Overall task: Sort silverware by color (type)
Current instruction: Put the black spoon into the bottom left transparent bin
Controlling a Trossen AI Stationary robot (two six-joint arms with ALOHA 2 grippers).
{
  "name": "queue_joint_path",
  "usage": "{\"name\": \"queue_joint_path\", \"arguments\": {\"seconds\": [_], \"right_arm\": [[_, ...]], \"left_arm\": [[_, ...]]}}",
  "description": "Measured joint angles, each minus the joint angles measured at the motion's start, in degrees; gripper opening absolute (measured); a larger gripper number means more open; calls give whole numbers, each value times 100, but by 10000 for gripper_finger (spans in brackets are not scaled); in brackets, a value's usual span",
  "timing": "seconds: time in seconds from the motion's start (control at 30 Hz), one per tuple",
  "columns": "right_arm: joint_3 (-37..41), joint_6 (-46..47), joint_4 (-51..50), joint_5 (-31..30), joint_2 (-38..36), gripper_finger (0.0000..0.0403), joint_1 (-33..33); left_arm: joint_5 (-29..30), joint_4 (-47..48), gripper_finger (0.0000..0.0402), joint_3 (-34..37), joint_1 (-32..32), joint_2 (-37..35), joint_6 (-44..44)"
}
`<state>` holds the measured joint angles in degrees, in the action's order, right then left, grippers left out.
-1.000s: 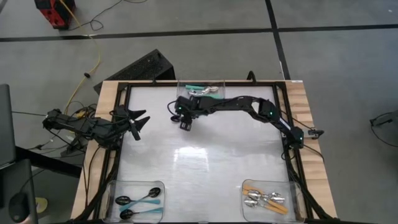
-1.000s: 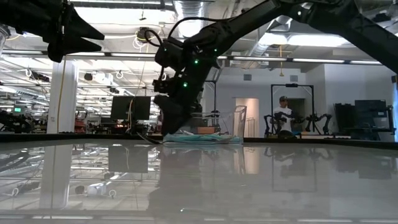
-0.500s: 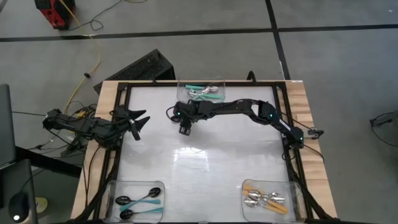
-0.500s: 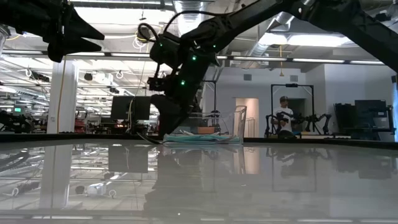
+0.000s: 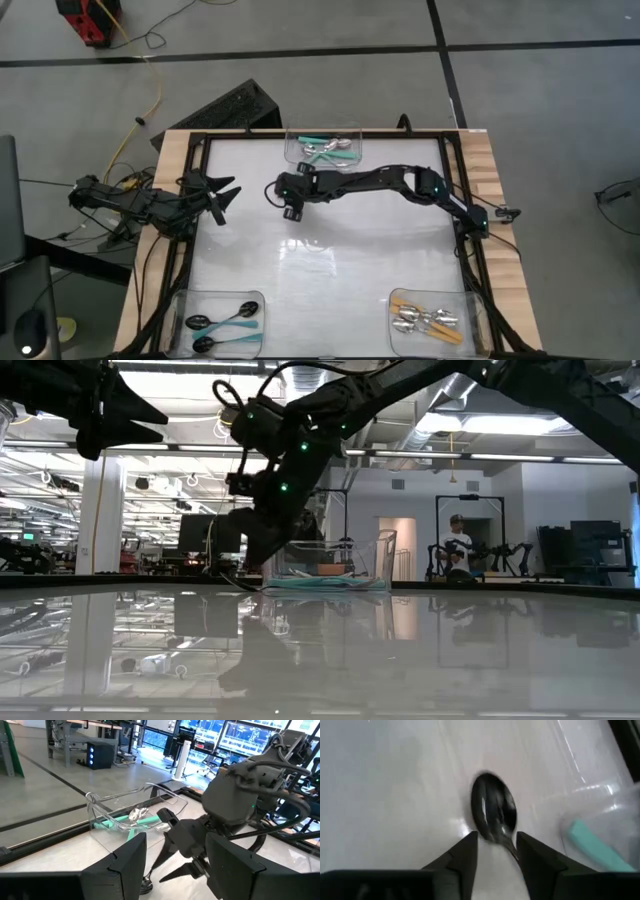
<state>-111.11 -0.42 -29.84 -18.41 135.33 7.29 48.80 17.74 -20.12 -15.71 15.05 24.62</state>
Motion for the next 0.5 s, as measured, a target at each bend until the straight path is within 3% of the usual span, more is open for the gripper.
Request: {"name": "queue_joint_path", "arguments": {"seconds": [0.3,0.5], "right_arm": [[0,89,435,-411,0,21,-31],[-10,324,918,-669,138,19,-80]], "left_arm": [[7,127,190,0,-1,0,0],[154,132,190,0,1,1,0]]}}
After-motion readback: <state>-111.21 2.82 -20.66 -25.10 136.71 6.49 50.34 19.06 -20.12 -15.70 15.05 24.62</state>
